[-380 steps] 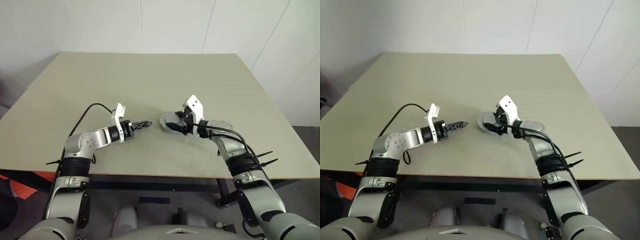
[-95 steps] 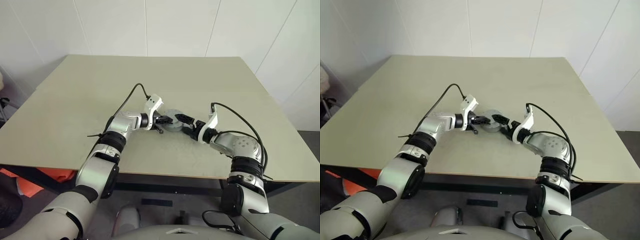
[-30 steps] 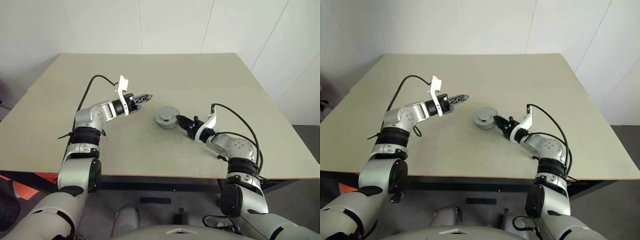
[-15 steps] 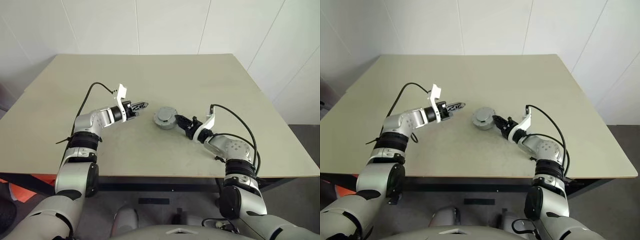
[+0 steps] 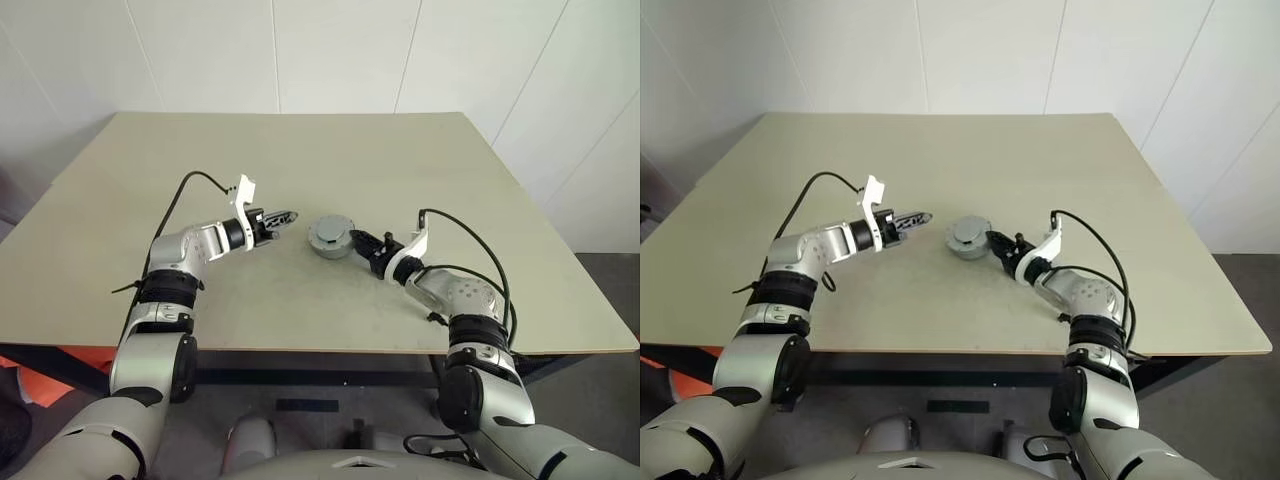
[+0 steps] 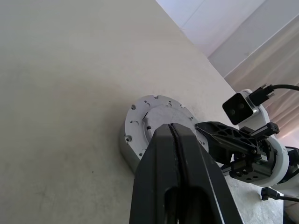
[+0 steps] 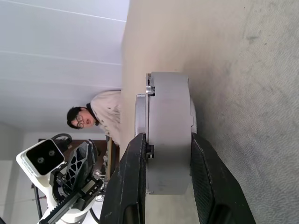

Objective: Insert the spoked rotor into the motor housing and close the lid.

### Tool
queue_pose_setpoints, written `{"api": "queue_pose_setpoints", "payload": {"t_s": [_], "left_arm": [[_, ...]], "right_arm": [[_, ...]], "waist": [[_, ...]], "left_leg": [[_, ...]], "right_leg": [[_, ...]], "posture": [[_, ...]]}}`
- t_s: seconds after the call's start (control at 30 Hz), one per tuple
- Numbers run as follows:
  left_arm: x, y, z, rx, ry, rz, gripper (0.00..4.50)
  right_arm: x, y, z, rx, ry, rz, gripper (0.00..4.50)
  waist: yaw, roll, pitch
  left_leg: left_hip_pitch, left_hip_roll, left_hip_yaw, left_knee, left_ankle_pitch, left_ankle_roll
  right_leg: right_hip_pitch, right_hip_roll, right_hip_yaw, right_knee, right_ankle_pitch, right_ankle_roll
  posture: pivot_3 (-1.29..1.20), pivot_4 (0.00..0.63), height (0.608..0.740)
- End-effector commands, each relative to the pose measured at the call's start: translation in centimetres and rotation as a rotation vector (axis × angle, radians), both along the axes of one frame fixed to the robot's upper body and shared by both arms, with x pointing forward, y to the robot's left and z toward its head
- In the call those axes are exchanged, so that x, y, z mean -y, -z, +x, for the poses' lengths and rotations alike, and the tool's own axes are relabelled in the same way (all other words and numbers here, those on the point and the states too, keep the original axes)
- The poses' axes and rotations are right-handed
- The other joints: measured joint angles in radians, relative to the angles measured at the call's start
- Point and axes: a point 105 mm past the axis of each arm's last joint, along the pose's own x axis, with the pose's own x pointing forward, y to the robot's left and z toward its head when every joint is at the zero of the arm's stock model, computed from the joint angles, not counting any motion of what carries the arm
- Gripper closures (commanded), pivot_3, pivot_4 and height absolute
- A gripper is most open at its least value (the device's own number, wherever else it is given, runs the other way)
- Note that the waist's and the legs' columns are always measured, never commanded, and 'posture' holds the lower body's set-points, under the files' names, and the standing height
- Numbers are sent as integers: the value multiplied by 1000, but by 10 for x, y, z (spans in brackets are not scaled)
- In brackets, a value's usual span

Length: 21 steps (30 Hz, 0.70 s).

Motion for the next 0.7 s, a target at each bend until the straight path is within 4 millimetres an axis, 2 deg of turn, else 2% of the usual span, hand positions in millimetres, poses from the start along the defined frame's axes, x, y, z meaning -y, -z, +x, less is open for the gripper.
{"api": "queue_pose_setpoints", "payload": {"t_s": [0.03,0.17,0.47,0.6,0.7], "left_arm": [[-1,-15,0,50,8,-13,4489],[-1,-13,0,49,8,-1,4489],[0,-19,-2,48,24,-18,4489],[-3,-32,-4,34,36,-107,4489],[-11,-30,-8,25,31,-117,4489]], "right_arm": [[-16,17,-14,-82,-48,56,3382],[-18,-3,-8,-22,-32,149,3382],[-23,-23,-10,64,-65,221,3382],[-22,-45,-10,156,-82,230,3382],[-20,-61,-7,205,-82,236,3382]], "waist": [[-1,0,0],[-4,-1,0],[-5,0,2],[-3,2,3],[3,4,5]], "left_leg": [[-1,0,0,0,0,0],[-8,0,0,0,-1,1],[-14,1,0,0,-1,1],[-19,0,0,0,-1,2],[-28,-1,-3,1,-1,3]], "right_leg": [[-1,0,0,0,0,0],[-7,0,0,0,1,-1],[-14,2,0,1,1,-2],[-18,2,-1,2,2,0],[-25,1,-3,3,3,1]], "posture": [[0,0,740],[0,0,740],[0,0,740],[0,0,740],[0,0,740]]}}
